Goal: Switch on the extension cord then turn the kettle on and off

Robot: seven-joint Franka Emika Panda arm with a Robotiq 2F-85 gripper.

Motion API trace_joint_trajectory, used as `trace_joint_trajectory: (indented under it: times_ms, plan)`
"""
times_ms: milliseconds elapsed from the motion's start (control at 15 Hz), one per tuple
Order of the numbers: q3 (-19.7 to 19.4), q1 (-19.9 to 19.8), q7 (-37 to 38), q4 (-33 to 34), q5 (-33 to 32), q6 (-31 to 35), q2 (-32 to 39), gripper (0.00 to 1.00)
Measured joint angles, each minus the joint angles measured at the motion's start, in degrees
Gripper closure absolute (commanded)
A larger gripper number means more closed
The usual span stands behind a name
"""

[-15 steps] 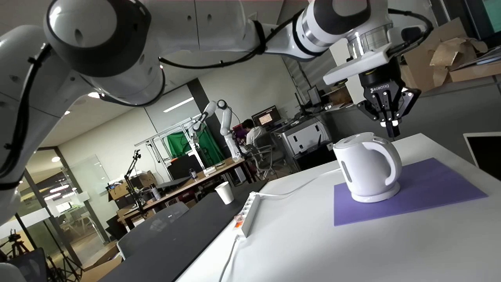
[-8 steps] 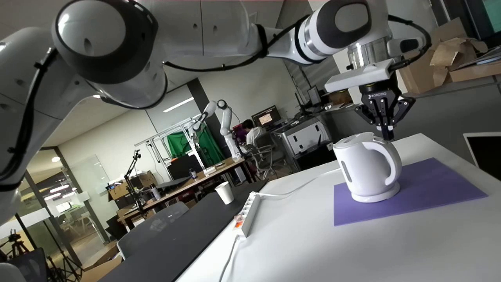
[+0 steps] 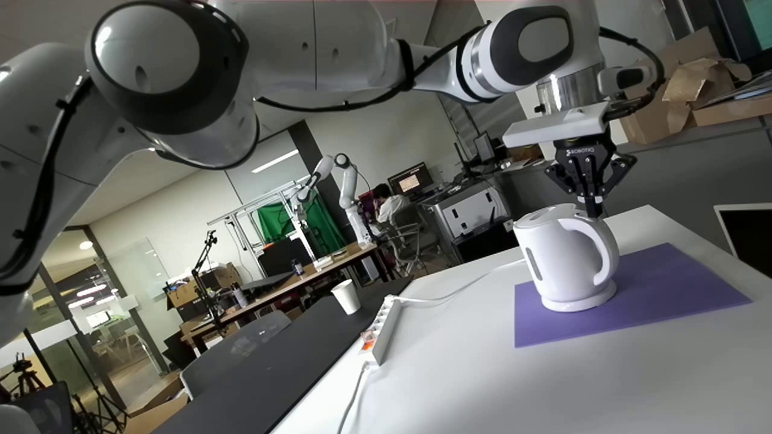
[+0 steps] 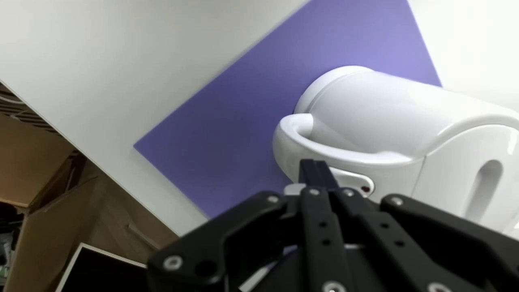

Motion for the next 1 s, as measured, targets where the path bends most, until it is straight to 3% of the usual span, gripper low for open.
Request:
trace_joint_trajectory:
  times_ms: [1000]
  plan:
    - [0.4,-0.3,-1.3,0.0,0.6,0.8,1.1,1.00]
